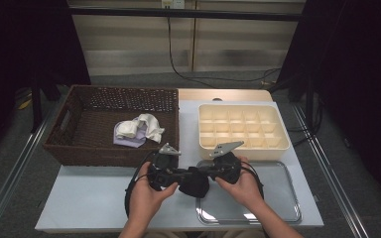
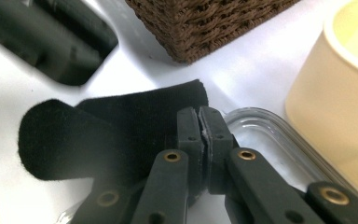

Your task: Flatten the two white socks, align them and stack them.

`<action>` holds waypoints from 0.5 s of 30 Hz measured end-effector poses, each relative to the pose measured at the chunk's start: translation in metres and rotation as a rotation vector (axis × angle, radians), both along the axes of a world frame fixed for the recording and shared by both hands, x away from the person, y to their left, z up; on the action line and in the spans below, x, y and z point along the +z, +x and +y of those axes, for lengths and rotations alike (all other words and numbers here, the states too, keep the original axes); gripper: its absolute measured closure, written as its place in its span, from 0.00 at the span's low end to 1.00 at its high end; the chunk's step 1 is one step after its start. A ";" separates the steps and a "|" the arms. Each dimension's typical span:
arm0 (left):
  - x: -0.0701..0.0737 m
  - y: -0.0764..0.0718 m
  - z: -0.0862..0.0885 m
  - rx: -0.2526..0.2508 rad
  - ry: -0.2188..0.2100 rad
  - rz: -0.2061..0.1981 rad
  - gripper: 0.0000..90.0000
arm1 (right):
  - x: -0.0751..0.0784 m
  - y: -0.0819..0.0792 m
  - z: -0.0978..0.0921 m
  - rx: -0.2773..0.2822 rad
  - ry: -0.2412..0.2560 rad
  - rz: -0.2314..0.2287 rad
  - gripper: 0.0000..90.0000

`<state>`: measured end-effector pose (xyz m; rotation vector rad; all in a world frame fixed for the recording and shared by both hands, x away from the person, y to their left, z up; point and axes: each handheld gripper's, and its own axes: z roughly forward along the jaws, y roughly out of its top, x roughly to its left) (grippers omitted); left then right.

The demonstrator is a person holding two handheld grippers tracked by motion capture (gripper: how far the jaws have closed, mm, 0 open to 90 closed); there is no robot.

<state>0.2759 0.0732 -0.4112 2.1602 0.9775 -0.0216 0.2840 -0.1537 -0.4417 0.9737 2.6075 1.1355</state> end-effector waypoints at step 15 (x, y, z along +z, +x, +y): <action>-0.035 -0.005 -0.017 -0.068 0.059 0.079 0.87 | -0.007 -0.003 -0.009 -0.037 0.046 -0.019 0.87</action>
